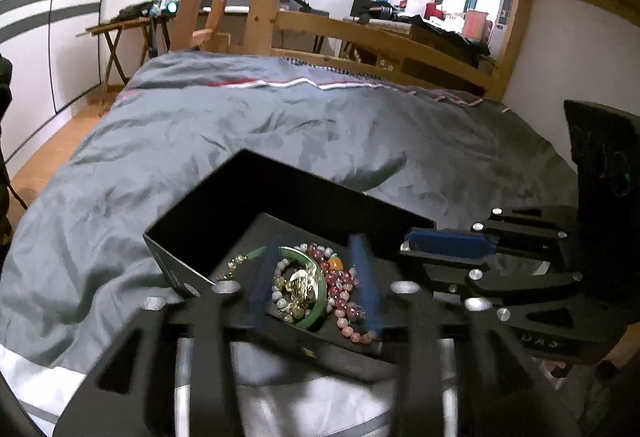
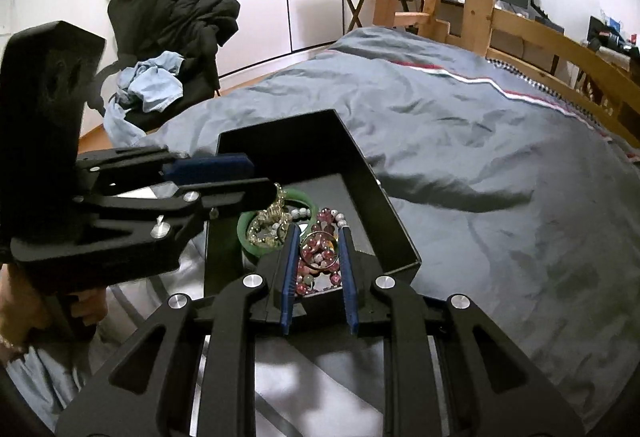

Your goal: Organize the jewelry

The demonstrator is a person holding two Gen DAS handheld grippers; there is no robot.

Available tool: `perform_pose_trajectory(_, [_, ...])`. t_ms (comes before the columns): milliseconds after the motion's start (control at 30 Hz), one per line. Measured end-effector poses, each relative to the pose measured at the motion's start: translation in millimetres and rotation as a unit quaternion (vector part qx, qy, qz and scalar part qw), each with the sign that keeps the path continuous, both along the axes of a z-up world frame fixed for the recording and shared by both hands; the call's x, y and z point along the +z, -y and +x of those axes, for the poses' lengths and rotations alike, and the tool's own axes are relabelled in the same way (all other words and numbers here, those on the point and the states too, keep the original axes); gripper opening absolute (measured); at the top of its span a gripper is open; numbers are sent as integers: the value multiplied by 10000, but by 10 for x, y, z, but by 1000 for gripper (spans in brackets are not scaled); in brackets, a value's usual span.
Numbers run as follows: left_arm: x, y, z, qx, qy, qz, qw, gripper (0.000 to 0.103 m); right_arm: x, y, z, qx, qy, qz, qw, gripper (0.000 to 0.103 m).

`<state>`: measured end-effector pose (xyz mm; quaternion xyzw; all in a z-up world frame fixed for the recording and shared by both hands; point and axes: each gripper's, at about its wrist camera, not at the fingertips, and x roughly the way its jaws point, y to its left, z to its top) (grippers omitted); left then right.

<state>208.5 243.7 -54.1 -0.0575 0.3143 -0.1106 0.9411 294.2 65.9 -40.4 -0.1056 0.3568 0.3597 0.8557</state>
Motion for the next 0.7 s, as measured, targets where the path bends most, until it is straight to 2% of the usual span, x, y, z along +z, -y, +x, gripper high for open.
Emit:
perform_pose_trajectory(33, [24,-6,-30,81,115,33,9999,59,-5,12,2,-39,0,-1,10000,21])
perform_pose_trajectory(100, [66,-23,-67,131,211,-9,9997,62,-13,26,-1,-34,-34,-3,10000,24])
perform_pose_trajectory(133, [83,-47,-81,255,243,-21,9994,72,-13,33,-16,-46,-20,-26,10000,28])
perform_pose_trajectory(167, [94,-65,-97,385,283,-11,9989,78,-4,44,-26,-71,11,-28,10000,47])
perform_pose_trajectory(200, [107,-78,-107,453,326,-11,9984,82,22,74,-45,-109,55,27,9999,78])
perform_pose_trajectory(233, [131,-90,-124,519,389,-12,9979,82,50,108,-59,-132,100,125,9998,92])
perform_pose_trajectory(267, [168,-103,-153,632,451,19,9970,83,110,163,-91,-190,202,294,9992,97])
perform_pose_trajectory(300, [203,-109,-164,748,477,56,9960,91,157,196,-108,-225,278,376,9987,97])
perform_pose_trajectory(433, [402,-123,-302,1200,706,228,9900,96,359,295,-154,-476,453,524,9965,99])
perform_pose_trajectory(567, [553,-112,-459,1742,898,570,9790,97,570,417,-209,-742,432,685,9940,99])
perform_pose_trajectory(700, [637,-130,-543,2331,697,776,9669,97,713,489,-344,-905,537,642,9924,99])
